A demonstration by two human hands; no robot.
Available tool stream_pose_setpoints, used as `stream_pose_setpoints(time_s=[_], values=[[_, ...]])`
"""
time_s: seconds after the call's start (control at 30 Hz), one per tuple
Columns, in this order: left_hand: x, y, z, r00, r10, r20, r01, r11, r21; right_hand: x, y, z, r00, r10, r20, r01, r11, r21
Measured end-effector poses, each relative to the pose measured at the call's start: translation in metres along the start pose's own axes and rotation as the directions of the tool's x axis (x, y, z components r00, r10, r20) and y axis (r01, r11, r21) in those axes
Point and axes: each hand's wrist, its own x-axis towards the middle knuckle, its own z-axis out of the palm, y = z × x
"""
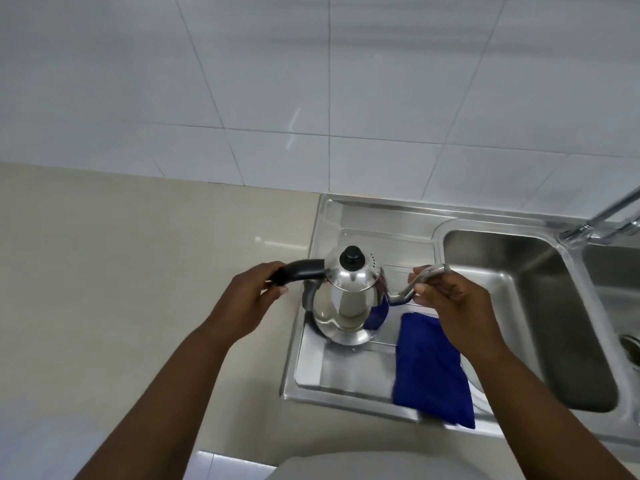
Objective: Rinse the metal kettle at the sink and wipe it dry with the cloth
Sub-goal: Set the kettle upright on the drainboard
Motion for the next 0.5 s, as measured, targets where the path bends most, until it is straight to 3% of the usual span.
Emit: stream_pose_setpoints(time_s=[0.23, 0.5], values=[[-0.002, -0.027, -0.070, 0.996, -0.080, -0.040, 0.085, 0.987, 0.133, 0.026, -0.019, 0.073, 0.992, 0.009, 0.122, -0.021, 0.994, 0.104], [-0.014, -0.081, -0.118, 0.975, -0.169, -0.146, 0.190, 0.971, 0.144, 0.044, -0.016, 0.157, 0.976, 0.042, 0.216, -0.078, 0.984, 0.162]])
